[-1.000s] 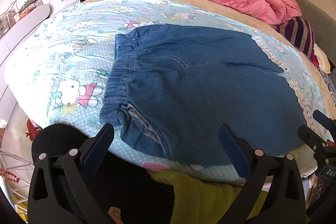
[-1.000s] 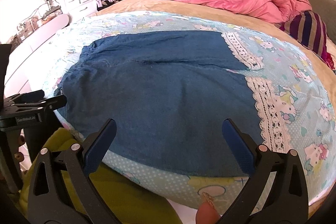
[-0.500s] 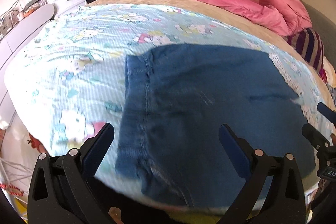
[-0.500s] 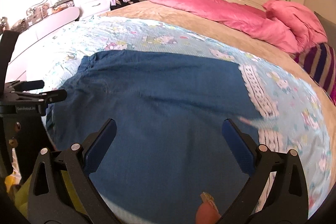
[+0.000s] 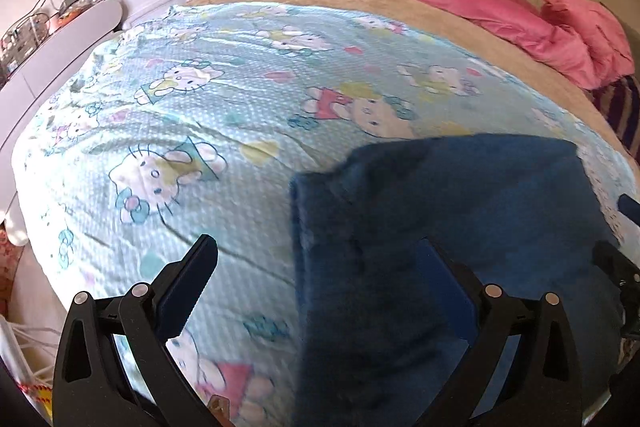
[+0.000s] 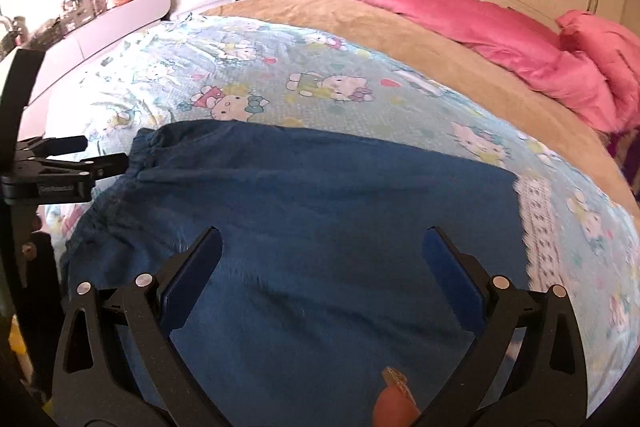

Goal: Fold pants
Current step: 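Move left tool to the elastic waistband while right tool reaches the pant leg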

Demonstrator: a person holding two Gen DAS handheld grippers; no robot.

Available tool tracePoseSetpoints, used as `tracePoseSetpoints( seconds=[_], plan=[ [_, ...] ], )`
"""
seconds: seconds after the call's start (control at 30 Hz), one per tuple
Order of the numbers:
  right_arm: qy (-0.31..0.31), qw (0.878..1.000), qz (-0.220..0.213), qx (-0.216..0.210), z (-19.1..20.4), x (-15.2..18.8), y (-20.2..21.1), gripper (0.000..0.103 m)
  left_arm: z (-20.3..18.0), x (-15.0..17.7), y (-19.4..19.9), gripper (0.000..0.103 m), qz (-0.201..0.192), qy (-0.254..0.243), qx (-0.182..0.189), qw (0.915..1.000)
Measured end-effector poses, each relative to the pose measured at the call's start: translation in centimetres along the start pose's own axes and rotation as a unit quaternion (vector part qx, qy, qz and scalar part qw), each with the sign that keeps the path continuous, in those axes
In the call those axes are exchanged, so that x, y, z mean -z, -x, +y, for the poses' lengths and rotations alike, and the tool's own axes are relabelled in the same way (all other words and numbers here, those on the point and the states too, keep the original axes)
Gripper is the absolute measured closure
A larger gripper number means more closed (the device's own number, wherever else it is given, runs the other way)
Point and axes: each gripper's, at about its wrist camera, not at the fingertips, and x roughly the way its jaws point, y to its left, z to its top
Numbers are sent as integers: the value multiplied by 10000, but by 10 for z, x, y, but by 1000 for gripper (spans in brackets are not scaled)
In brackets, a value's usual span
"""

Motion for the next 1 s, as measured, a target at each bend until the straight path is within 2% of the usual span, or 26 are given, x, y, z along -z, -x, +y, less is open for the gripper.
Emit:
tracePoseSetpoints(
  seconds=[0.13,0.5,0.67,0.87,1.0],
  plan=[
    [245,9997,28,6,4,-15,-19,8,8,-13,-18,4,80,93,-37,9999],
    [435,9989,177,80,1,-47,-72,8,17,-30,-55,4,305,146,-89,9994],
    [802,9966,158,99,4,-58,-87,8,19,-35,-68,4,373,138,-54,9992],
    [1327,9905,362,6,11,-71,-113,8,16,-39,-80,4,439,62,34,9990],
    [1409,9881,616,-51,11,-73,-132,8,15,-39,-85,4,468,40,62,9989]
  ],
)
